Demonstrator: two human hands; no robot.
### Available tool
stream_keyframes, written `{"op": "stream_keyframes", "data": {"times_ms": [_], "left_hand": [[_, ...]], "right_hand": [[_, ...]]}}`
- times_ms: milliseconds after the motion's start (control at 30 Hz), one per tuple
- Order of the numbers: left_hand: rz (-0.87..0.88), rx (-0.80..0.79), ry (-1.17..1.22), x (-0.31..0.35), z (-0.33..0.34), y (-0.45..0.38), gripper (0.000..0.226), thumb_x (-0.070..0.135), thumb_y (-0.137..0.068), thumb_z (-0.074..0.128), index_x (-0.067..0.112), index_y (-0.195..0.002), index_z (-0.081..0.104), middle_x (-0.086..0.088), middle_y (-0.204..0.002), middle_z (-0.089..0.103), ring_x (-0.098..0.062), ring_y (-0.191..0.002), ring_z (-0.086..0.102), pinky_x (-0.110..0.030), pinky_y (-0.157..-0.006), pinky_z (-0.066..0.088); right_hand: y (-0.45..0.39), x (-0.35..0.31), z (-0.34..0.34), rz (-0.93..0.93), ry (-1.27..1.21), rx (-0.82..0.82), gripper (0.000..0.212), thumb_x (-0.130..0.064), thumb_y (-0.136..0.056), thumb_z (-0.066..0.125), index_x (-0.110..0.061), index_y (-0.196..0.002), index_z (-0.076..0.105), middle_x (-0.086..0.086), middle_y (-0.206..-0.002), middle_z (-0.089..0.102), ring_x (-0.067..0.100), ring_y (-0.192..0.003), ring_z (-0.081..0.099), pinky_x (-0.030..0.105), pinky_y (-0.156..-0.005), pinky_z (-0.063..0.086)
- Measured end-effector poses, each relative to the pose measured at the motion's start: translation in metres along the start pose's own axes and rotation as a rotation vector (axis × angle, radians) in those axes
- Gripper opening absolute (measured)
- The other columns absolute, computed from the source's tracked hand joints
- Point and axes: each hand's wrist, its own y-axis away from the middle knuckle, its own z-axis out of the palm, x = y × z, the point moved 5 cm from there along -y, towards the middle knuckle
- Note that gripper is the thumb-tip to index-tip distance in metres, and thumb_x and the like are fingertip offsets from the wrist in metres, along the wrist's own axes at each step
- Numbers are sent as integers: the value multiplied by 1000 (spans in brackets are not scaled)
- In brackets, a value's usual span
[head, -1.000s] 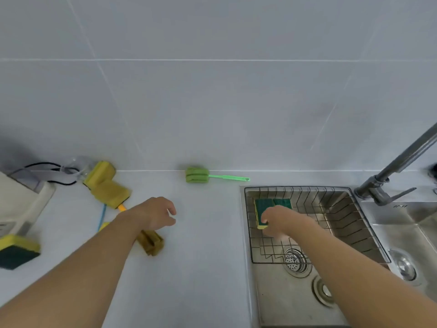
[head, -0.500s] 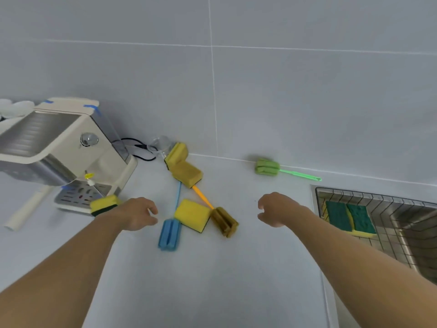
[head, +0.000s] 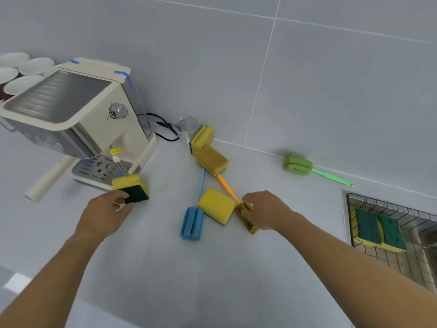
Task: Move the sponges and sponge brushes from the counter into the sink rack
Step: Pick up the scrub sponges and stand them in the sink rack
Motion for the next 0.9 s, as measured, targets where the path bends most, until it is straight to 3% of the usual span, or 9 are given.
{"op": "stream_keyframes", "data": {"times_ms": [133, 233, 333, 400, 500, 600, 900], "left_hand": [[-197, 142, 151, -27, -1, -6, 28, 31, -82, 75, 19, -103, 61, -7, -100, 69, -25, -88, 62, -34, -79, 46], [-303, 159, 324, -46, 10, -8, 50, 35, -77, 79, 22, -117, 53, -7, -111, 65, -24, -93, 62, -34, -75, 48], [-265, 122, 478, -53, 24, -17, 71, 27, -76, 82, 26, -137, 45, -3, -132, 57, -24, -114, 58, -38, -91, 49], [-219, 86, 530, -53, 30, -23, 77, 22, -77, 82, 29, -142, 41, 3, -141, 52, -18, -122, 52, -38, -97, 45], [-195, 58, 628, -54, 36, -33, 75, 15, -75, 83, 43, -135, 47, 12, -135, 54, -10, -121, 50, -37, -99, 41], [-221, 56, 685, -56, 41, -37, 68, 12, -74, 84, 50, -120, 52, 14, -127, 58, -8, -118, 53, -35, -97, 42], [-272, 94, 798, -60, 52, -37, 49, 9, -73, 83, 33, -108, 58, 8, -115, 63, -17, -115, 57, -28, -86, 44]], "right_hand": [[-14, -23, 12, -56, -53, -21, 53, -38, -97, 51, -22, -147, 42, 3, -146, 48, 26, -134, 44, 38, -107, 40], [-25, -35, 20, -102, -67, -22, 60, -37, -97, 54, -20, -152, 34, 4, -153, 42, 24, -139, 38, 36, -110, 33], [-36, -44, 27, -134, -64, -31, 65, -36, -96, 58, -18, -152, 31, 4, -156, 37, 24, -141, 36, 36, -112, 31], [-43, -48, 31, -140, -44, -36, 67, -35, -93, 61, -17, -151, 32, 6, -153, 40, 27, -137, 41, 39, -109, 37], [-52, -52, 37, -135, 41, -40, 68, -37, -90, 64, -14, -147, 35, 10, -140, 48, 32, -122, 51, 42, -94, 48], [-58, -55, 42, -145, 143, -30, 72, -42, -86, 67, -15, -144, 34, 10, -127, 53, 30, -112, 52, 37, -77, 44], [-69, -65, 46, -124, 219, -2, 74, -43, -85, 66, -17, -142, 27, 11, -119, 56, 30, -109, 52, 40, -81, 45]]}}
